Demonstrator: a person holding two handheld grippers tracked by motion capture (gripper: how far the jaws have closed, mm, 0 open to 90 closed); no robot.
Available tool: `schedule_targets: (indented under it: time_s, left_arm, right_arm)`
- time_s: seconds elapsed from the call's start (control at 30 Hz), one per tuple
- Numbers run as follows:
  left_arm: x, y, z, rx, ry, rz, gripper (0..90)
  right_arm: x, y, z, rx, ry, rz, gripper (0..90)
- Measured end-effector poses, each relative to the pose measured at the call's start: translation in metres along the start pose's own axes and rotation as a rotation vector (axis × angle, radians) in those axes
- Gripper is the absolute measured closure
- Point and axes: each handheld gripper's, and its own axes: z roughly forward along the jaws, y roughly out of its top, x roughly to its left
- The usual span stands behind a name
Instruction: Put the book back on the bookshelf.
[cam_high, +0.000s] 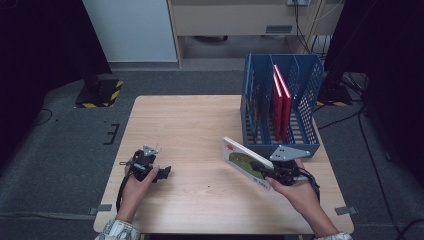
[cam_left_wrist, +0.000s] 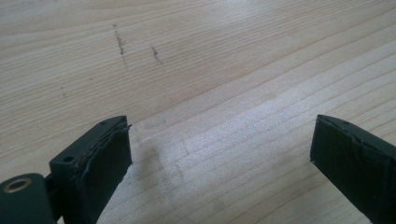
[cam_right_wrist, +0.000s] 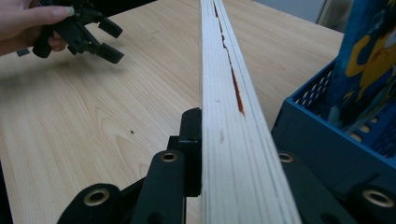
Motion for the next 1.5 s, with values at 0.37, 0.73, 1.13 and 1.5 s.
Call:
schedule_targets:
  time_s: [0.37, 0.73, 1.13, 1.5]
  left_arm:
    - [0.000, 0.000, 0.000, 0.001, 0.002, 0.000, 5.0]
    - [0.002, -0.001, 0.003, 0.012, 0.006, -0.010, 4.9]
    - [0.002, -0.001, 0.003, 0.012, 0.008, -0.007, 4.9]
    - [0.003, 0.000, 0.005, 0.012, 0.002, -0.014, 4.9]
  right_arm:
    - [-0.006, 0.015, -0.025, -0.019, -0.027, 0.011, 75.7]
    - [-0.017, 0.022, -0.046, -0.036, -0.069, 0.023, 75.7]
    - [-0.028, 0.021, -0.067, -0.055, -0.119, 0.046, 75.7]
    - [-0.041, 0.019, -0.083, -0.078, -0.185, 0.080, 75.7]
